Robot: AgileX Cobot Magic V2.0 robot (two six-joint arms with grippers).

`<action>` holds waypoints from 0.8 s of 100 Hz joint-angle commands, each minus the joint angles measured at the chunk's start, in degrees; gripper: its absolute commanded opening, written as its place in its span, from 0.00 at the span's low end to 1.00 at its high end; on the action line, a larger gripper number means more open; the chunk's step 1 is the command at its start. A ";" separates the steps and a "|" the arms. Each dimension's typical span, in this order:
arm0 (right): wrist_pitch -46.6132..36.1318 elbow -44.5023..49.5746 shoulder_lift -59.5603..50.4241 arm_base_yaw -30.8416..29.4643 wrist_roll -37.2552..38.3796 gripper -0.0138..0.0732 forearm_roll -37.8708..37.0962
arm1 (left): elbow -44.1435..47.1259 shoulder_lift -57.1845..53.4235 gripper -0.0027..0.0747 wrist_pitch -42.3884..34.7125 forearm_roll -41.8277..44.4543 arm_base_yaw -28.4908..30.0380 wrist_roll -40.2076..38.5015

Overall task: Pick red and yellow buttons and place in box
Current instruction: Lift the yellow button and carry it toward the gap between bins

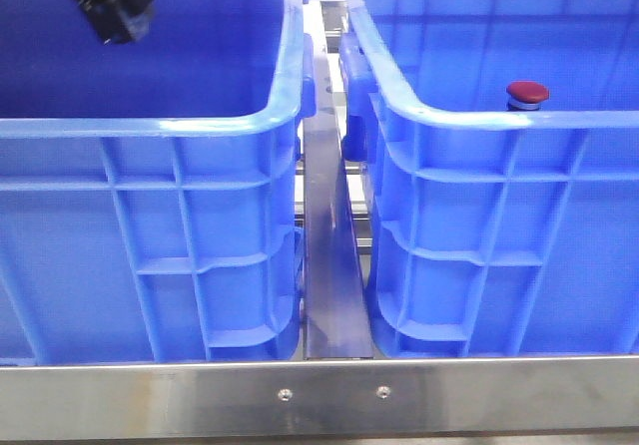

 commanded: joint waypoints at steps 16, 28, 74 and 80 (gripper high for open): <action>-0.58 -1.45 -1.20 -0.22 -0.36 0.72 1.13 | -0.06 -5.75 0.11 -6.74 -0.72 -6.51 -0.37; -0.58 -1.45 -1.20 -0.22 -0.36 0.72 1.13 | -0.06 -6.16 0.11 -6.96 -2.30 -10.46 2.52; -0.58 -1.45 -1.20 -0.22 -0.36 0.72 1.13 | -0.06 -6.16 0.11 -5.40 -26.88 -17.10 31.04; -0.58 -1.45 -1.20 -0.22 -0.36 0.72 1.19 | -0.06 -6.16 0.11 -3.91 -27.13 -17.10 31.32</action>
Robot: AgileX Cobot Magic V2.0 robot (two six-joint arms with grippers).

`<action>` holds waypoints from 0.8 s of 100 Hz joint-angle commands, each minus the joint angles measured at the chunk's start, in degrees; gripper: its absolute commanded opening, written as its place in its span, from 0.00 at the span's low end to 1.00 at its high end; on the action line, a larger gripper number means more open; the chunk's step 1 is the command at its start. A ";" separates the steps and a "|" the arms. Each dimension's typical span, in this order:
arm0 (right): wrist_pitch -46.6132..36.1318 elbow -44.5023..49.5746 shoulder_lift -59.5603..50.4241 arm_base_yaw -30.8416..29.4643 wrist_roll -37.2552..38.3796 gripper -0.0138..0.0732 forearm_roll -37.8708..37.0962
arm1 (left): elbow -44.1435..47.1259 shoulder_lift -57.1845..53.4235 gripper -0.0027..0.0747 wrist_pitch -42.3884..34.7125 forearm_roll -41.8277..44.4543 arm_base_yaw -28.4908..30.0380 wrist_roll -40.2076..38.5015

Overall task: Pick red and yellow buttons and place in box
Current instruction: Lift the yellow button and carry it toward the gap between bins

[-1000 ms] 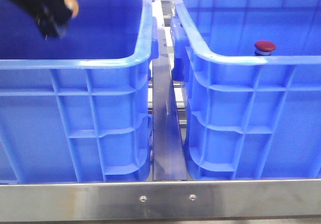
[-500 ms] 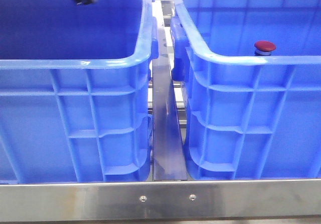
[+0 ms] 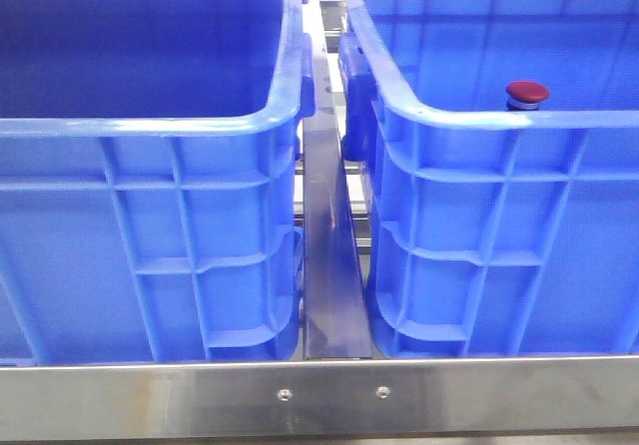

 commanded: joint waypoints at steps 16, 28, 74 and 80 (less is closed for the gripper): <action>-0.58 -1.58 -1.14 -0.22 -0.36 0.72 3.63 | -1.53 -2.41 0.11 0.65 -3.62 -0.45 2.30; 0.15 -2.48 -0.89 -0.22 0.75 0.72 7.56 | -1.53 -2.41 0.11 0.74 -3.39 -0.45 2.30; 31.50 -14.95 11.78 -0.22 28.33 0.78 8.83 | -1.53 -2.41 0.11 0.93 -2.78 -0.45 2.30; 34.69 -16.64 13.59 -0.22 28.86 0.78 9.66 | -1.53 -2.41 0.11 0.93 -2.78 -0.45 2.30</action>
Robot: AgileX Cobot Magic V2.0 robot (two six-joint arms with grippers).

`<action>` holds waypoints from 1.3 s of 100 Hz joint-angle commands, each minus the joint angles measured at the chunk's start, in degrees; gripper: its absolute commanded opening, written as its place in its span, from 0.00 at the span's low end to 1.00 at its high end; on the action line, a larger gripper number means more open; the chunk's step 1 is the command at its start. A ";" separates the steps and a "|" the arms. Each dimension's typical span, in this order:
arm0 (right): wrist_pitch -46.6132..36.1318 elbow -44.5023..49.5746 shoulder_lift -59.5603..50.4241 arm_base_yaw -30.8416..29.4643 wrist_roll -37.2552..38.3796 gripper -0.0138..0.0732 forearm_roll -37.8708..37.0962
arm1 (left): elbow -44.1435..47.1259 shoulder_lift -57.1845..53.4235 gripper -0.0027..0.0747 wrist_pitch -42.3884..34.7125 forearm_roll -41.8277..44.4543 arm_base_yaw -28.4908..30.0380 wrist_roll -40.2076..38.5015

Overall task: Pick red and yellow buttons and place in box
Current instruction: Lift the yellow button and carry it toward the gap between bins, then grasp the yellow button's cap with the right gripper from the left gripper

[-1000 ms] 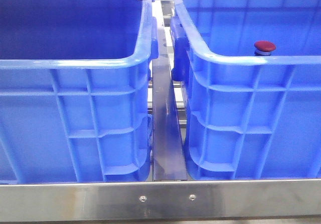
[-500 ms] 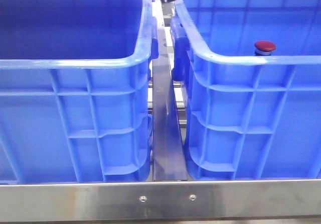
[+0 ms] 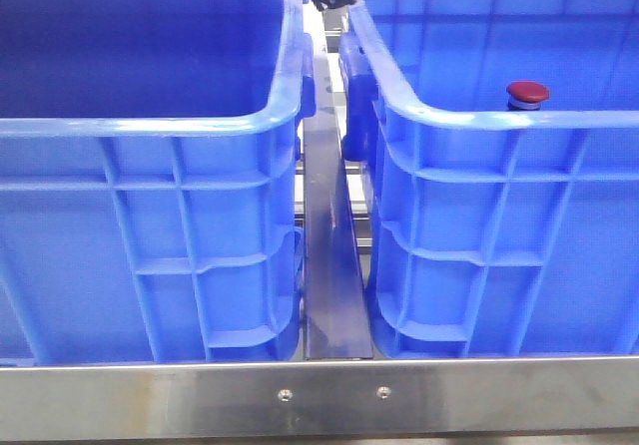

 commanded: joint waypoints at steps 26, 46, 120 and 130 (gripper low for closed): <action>13.00 -5.21 5.29 -0.11 1.98 0.78 6.12 | -1.62 -2.41 0.11 -2.89 -1.53 -0.45 0.05; 15.69 -5.21 5.51 -0.11 1.98 0.78 6.70 | -1.62 -2.41 0.11 -2.89 -1.53 -0.45 0.05; 10.87 -5.21 5.65 3.45 1.53 0.38 8.03 | -1.62 -2.41 0.11 -2.17 -1.53 -0.45 0.05; 10.87 -5.21 5.65 3.45 1.53 0.32 8.03 | -1.62 -2.27 0.13 -1.37 -1.53 -0.45 0.05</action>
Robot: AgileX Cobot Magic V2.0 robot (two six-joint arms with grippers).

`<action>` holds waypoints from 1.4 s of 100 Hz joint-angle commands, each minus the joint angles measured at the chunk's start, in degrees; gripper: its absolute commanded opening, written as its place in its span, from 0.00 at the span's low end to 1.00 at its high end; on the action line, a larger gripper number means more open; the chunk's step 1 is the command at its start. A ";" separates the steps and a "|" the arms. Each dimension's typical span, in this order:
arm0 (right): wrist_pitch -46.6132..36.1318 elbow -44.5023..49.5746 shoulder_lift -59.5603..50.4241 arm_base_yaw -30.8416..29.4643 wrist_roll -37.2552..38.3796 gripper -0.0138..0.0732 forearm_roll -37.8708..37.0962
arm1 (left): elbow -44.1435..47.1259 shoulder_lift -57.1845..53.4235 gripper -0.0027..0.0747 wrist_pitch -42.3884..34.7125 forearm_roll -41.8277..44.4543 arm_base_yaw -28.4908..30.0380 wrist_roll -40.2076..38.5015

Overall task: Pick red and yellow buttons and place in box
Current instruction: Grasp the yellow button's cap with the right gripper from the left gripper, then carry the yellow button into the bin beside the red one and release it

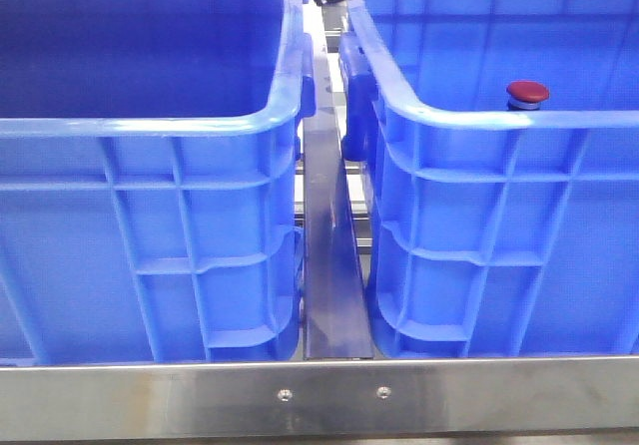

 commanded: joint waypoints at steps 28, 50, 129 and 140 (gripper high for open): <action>1.03 -1.89 -1.41 0.07 -0.50 0.32 4.54 | -1.62 -2.04 0.70 -1.52 -1.74 -0.45 1.86; -2.15 -2.01 -1.41 -0.37 -0.50 0.32 5.05 | -1.77 -2.04 0.74 -1.41 -1.74 -0.45 1.86; -23.43 -5.38 -1.37 -17.70 -32.12 0.32 4.80 | -1.88 -2.15 0.74 -1.41 -1.74 -0.45 1.86; -31.30 -5.03 -1.04 -17.70 -32.12 0.32 4.74 | -1.88 -2.15 0.74 -1.41 -1.74 -0.45 1.86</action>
